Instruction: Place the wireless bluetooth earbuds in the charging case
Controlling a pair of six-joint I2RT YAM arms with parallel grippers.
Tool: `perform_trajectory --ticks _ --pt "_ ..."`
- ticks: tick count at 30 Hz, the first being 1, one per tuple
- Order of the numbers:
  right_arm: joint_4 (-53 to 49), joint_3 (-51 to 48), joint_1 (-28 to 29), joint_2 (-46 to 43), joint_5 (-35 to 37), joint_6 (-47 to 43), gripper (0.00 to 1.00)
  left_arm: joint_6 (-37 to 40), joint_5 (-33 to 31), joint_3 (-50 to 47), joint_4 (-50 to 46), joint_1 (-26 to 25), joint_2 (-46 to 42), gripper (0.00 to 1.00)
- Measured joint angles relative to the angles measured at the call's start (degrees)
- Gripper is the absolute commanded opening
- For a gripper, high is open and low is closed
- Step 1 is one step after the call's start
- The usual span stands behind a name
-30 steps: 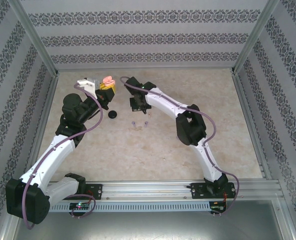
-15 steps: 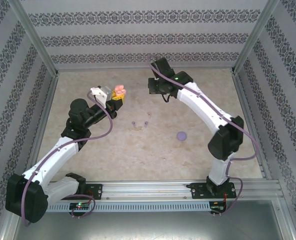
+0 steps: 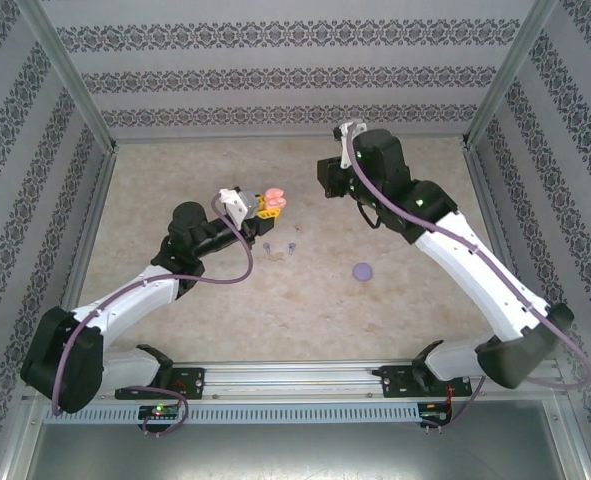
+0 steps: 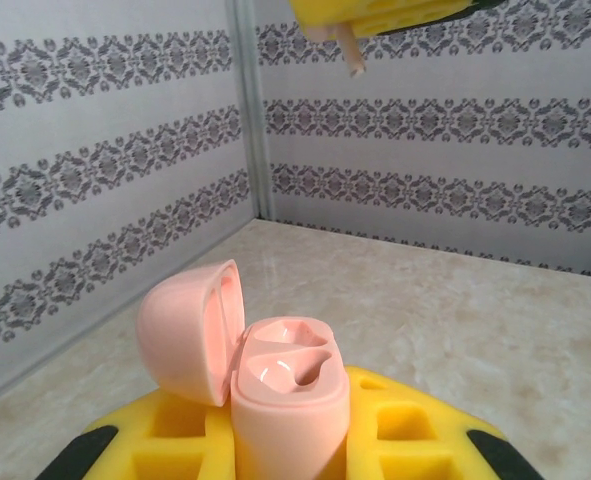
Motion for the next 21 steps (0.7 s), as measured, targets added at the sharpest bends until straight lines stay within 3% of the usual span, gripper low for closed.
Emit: perform_trajectory --ticks 12,21 --pt "14.21 -13.53 5.16 -7.87 -5.97 -3.93 0.18 -1.38 4.31 2.78 9.09 -2.69 5.31 0.0" --pt "19.85 -16.44 6.25 -8.26 -6.64 -3.8 0.18 -2.45 6.16 4.57 12.11 -3.41 7.34 0.0"
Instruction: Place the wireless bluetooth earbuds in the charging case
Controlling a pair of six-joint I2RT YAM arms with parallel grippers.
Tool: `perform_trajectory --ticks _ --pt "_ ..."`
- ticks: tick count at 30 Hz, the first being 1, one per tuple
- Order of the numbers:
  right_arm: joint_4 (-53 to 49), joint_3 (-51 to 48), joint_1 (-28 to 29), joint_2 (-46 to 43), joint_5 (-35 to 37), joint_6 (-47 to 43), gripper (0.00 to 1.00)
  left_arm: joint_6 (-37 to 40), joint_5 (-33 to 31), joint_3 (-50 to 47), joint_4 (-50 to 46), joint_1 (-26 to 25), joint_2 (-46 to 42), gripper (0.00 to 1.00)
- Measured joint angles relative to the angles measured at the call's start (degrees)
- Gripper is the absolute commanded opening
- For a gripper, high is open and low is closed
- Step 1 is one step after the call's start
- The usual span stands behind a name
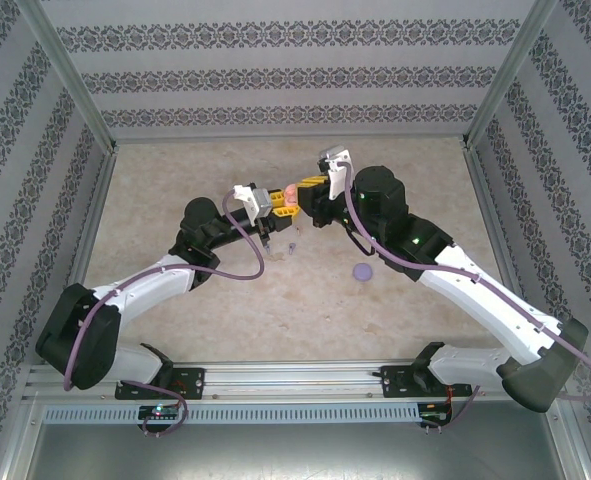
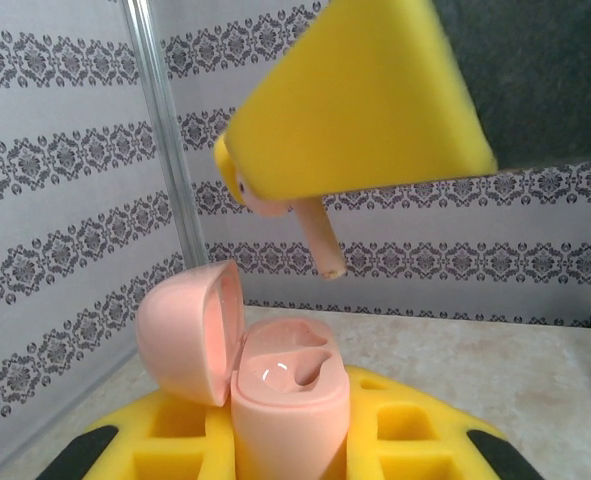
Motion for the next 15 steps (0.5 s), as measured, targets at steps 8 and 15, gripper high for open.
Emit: perform_trajectory --ticks 8,15 --pt "1.29 -0.26 0.0 0.0 -0.04 0.44 0.18 0.0 0.04 0.0 0.0 0.0 0.13 0.0" --pt "2.19 -0.26 0.59 0.57 -0.44 1.33 0.17 0.0 0.07 0.02 0.0 -0.02 0.15 0.0"
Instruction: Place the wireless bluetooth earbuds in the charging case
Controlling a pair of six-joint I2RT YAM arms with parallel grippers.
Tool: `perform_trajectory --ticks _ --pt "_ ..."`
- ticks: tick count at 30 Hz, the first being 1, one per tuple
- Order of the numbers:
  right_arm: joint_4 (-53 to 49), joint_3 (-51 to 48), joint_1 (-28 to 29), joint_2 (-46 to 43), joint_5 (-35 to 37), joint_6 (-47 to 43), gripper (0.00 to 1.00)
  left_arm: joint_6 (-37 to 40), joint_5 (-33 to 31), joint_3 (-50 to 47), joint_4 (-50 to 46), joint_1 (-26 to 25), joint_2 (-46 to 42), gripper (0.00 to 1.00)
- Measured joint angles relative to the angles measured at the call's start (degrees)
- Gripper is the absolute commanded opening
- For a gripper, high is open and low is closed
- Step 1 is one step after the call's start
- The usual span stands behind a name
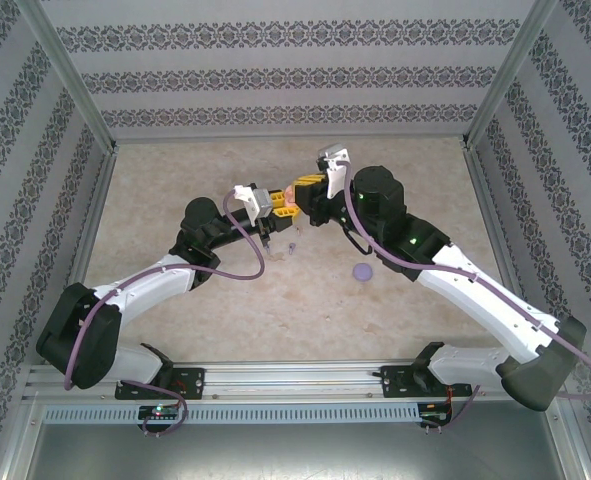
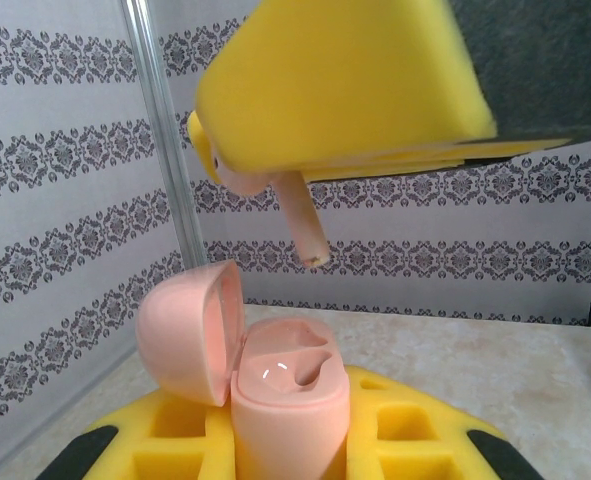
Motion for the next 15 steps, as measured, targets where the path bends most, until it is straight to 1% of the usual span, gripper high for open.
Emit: perform_trajectory --ticks 15 --pt "1.4 -1.27 0.15 0.96 -0.39 0.61 0.16 0.04 -0.07 0.85 -0.17 0.0 0.22 0.0"
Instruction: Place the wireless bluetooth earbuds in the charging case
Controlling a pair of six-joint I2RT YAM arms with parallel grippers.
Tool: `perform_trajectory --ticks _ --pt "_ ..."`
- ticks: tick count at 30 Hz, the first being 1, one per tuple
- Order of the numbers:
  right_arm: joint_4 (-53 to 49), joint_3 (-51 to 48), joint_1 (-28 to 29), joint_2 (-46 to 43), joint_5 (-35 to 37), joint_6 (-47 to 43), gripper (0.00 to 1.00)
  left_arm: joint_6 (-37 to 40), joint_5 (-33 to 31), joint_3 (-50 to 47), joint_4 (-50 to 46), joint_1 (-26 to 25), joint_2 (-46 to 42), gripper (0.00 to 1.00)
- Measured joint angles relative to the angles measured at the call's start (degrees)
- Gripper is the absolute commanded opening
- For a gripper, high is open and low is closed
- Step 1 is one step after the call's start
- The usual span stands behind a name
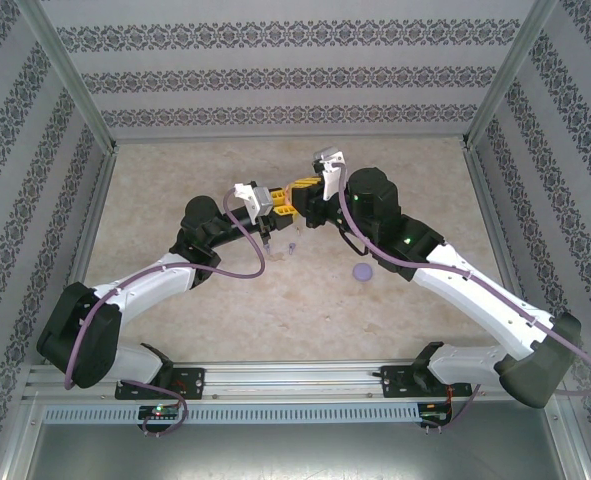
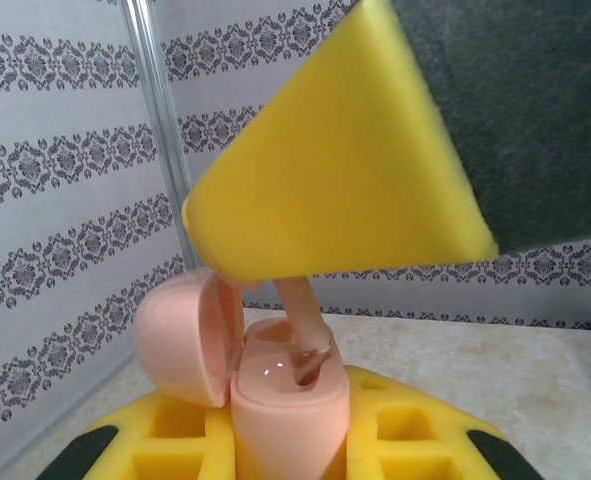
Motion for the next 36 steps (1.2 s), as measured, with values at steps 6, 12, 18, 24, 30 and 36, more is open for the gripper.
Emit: perform_trajectory --ticks 6,12,18,24,30,36 --pt "0.44 -0.55 0.0 0.0 0.02 -0.02 0.15 0.04 -0.04 0.0 -0.76 0.0 0.0 0.0" --pt "0.87 -1.31 0.0 -0.13 0.04 -0.17 0.13 0.46 -0.04 0.0 -1.66 0.0 0.0 0.0" --pt "0.87 -2.14 0.0 -0.74 0.24 -0.26 0.12 0.92 -0.02 0.0 -2.45 0.0 0.0 0.0" --pt "0.83 -2.47 -0.02 -1.01 0.26 -0.68 0.11 1.14 -0.02 0.0 -2.86 0.0 -0.09 0.0" --pt "1.2 -2.93 0.0 -1.01 0.22 -1.99 0.1 1.14 0.02 0.0 -3.26 0.0 -0.09 0.0" --pt "1.55 -3.1 -0.07 -0.98 0.48 -2.12 0.1 1.14 0.31 0.0 -3.41 0.0 -0.09 0.0"
